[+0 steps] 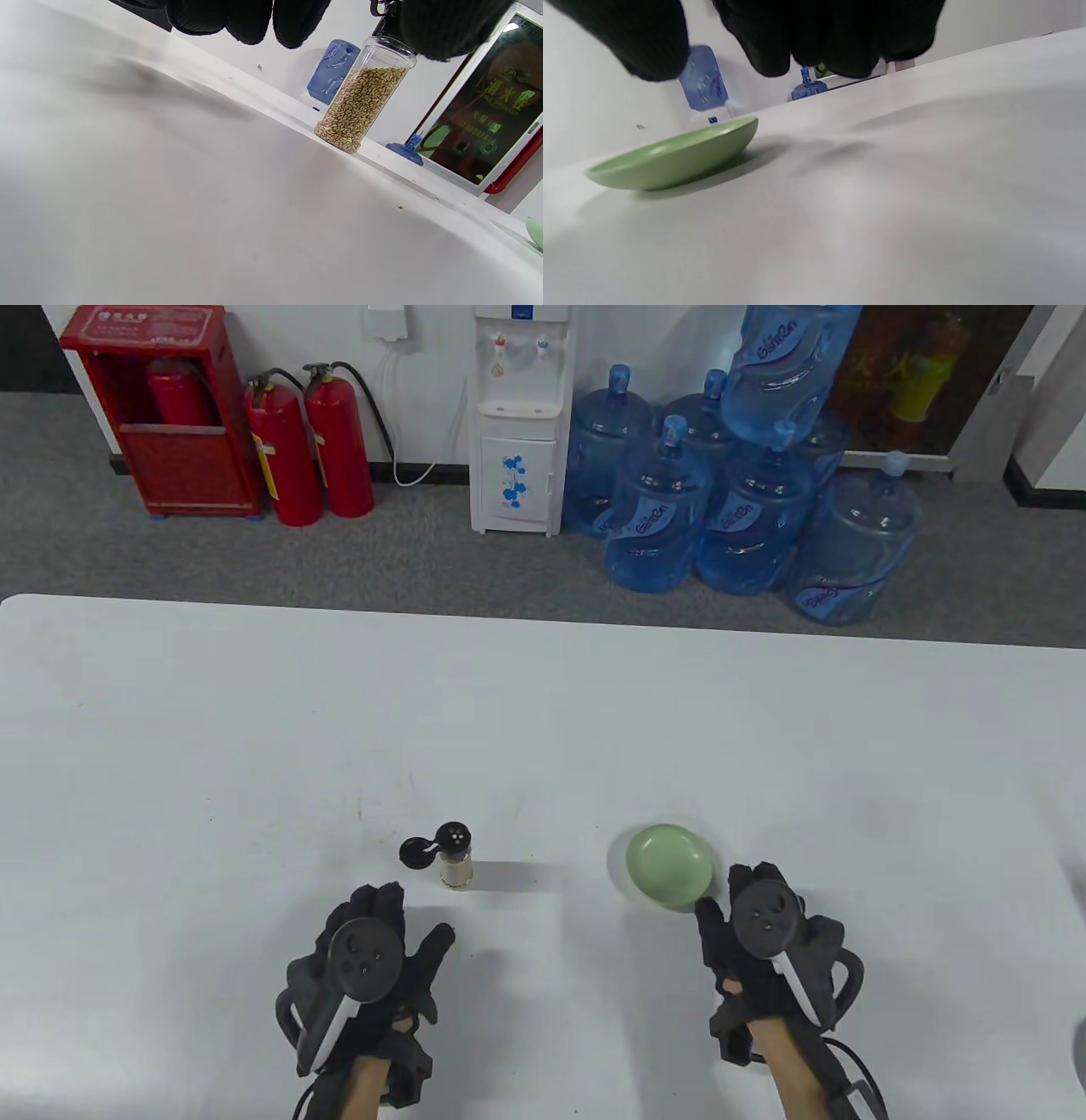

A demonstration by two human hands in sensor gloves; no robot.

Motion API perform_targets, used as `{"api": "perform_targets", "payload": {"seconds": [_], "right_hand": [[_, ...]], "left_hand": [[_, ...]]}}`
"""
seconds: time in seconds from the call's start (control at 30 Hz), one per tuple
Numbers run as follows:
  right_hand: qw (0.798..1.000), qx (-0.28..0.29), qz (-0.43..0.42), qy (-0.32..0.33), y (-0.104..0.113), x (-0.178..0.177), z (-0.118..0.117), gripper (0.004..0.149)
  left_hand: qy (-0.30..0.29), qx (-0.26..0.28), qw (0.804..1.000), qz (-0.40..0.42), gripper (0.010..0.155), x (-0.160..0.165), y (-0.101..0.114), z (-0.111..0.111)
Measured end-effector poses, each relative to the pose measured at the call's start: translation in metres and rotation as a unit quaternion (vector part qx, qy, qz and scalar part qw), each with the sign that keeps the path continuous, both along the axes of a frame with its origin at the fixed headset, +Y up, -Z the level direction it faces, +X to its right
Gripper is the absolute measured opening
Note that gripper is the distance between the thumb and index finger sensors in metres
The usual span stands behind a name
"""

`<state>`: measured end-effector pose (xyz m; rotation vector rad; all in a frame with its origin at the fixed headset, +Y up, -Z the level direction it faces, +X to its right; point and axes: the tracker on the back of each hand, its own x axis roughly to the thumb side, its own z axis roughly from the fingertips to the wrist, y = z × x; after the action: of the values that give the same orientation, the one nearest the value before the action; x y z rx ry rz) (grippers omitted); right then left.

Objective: Hold seasoning dish and receive white sesame seeds shaken from seasoning bottle

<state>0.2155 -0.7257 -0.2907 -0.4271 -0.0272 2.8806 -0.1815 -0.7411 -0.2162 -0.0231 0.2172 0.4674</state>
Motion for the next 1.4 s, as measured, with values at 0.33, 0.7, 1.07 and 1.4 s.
{"api": "perform_targets", "payload": {"seconds": [0.33,0.7,1.07,1.4], "right_hand": [[0.987,-0.1,0.097,-0.082,-0.021,-0.026,-0.046,0.068],[0.995,-0.035,-0.02,-0.095,-0.009,-0.017,-0.038,0.046],[0.971,0.012,-0.228,-0.073,0.012,0.012,0.023,0.037],[0.958,0.05,-0.27,-0.084,0.002,0.021,0.037,0.037]], "left_hand": [[-0.003,0.006,1.0,0.003,0.08,0.001,0.0,0.002],[0.003,0.008,1.0,0.004,0.08,0.0,0.001,0.004],[0.008,0.003,1.0,0.01,0.08,-0.001,-0.001,0.0],[-0.014,-0.068,0.997,0.033,0.09,0.003,-0.01,-0.016]]}}
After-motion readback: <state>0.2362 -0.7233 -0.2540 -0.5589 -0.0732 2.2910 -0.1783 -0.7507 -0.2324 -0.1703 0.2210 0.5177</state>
